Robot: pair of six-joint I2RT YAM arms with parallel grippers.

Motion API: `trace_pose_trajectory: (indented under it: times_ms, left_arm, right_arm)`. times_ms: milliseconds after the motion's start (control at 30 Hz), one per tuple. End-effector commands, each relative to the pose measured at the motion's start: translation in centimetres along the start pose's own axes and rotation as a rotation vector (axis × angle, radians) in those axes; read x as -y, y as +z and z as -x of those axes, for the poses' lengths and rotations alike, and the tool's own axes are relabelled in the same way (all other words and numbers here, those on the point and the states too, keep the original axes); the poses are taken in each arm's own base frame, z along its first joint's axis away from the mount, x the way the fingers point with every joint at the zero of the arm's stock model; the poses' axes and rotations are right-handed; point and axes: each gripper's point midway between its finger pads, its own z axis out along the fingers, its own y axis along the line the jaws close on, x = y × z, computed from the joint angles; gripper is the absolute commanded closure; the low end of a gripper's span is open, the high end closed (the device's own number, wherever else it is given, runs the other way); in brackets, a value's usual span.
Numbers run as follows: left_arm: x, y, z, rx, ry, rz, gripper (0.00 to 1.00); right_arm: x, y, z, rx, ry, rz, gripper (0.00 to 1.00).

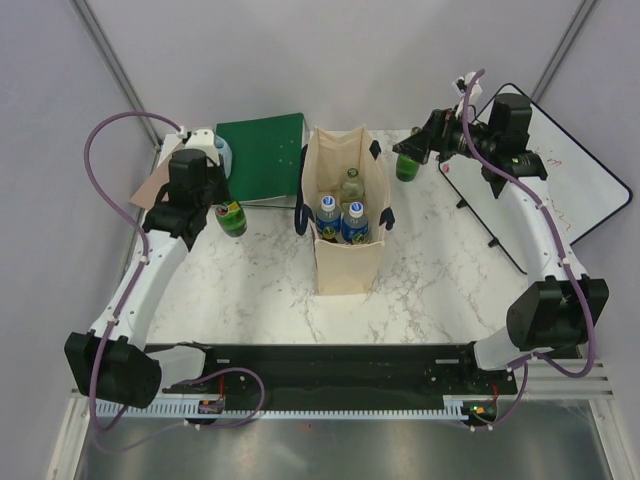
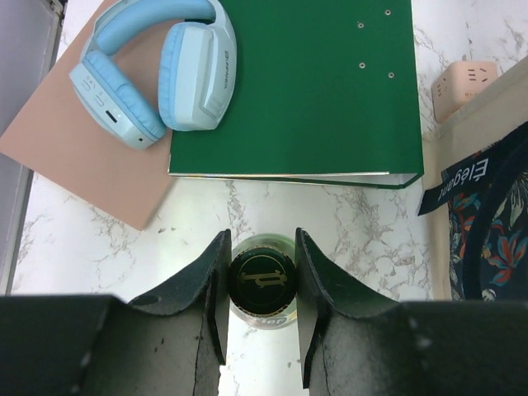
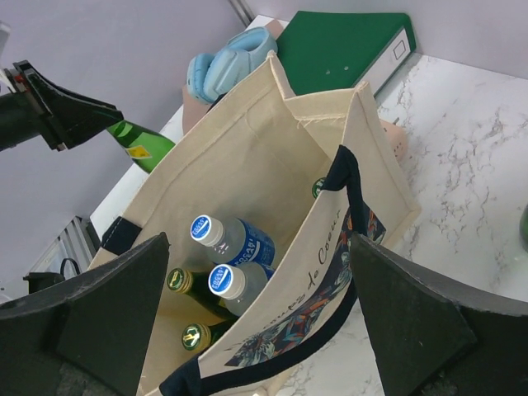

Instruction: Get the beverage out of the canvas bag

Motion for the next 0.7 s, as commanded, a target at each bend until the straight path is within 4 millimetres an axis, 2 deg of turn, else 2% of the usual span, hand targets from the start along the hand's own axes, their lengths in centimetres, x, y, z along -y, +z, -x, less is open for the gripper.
trace_pose_trajectory:
  times_ms: [0,400,667]
  left_arm:
    - [0.7,-0.6,7.2,0.299,-0.109,-0.055,0.98]
    - [0.8,5.0,4.3,0.282,-0.015,-0.029,0.98]
    - [1.3,7.1,3.0,0.27,0.037,-0.042,0.98]
  right_arm:
    - [-1.1,-0.2,1.2,0.031,-0.041,0.041,0.02]
    - [-1.2,0.1,-0.3,0.008,-0.031,0.042,0.02]
    - [-1.5,0.3,-0.8,-0.002,-0.038,0.054,0.02]
